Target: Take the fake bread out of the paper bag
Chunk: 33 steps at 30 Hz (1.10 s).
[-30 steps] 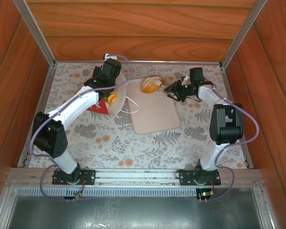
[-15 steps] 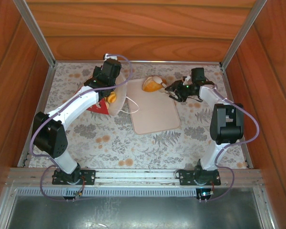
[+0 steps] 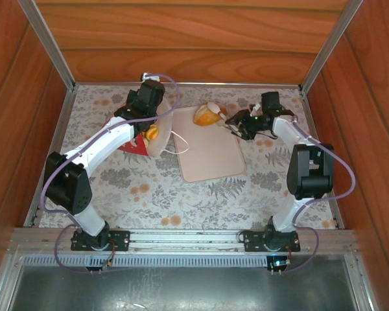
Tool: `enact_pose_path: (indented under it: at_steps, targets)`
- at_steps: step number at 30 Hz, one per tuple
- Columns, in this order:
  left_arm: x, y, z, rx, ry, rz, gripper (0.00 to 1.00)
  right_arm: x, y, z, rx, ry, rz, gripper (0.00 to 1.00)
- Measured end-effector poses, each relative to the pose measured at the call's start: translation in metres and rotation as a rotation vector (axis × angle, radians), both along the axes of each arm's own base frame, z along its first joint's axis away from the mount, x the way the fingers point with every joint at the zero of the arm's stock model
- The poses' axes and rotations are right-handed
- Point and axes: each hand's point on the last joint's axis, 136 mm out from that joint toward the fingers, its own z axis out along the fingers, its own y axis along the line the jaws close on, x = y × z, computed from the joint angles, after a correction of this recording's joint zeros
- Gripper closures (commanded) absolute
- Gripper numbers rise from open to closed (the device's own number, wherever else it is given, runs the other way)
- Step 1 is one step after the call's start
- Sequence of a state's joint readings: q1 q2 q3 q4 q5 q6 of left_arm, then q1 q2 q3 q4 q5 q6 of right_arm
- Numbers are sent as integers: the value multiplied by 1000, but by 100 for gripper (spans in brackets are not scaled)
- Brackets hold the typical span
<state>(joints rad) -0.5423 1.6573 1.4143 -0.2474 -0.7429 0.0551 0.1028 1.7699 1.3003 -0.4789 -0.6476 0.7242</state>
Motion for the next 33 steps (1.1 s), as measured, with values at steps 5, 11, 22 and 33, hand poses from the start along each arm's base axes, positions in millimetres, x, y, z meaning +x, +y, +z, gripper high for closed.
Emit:
enact_pose_path:
  at_steps: [5,11,22,33]
  targets:
    - [0,0,0,-1,0,0,100,-6,-1,14,-1,-29,5,41]
    - [0,0,0,-4,-1,1,100,-17,-2,5,-6,-7,5,42]
    - [0,-2,1,-17,0,-10,100,-43,-3,-24,-164,14,59,40]
    - [0,-3,0,-23,1,-15,100,-96,24,-24,-472,-259,270,0]
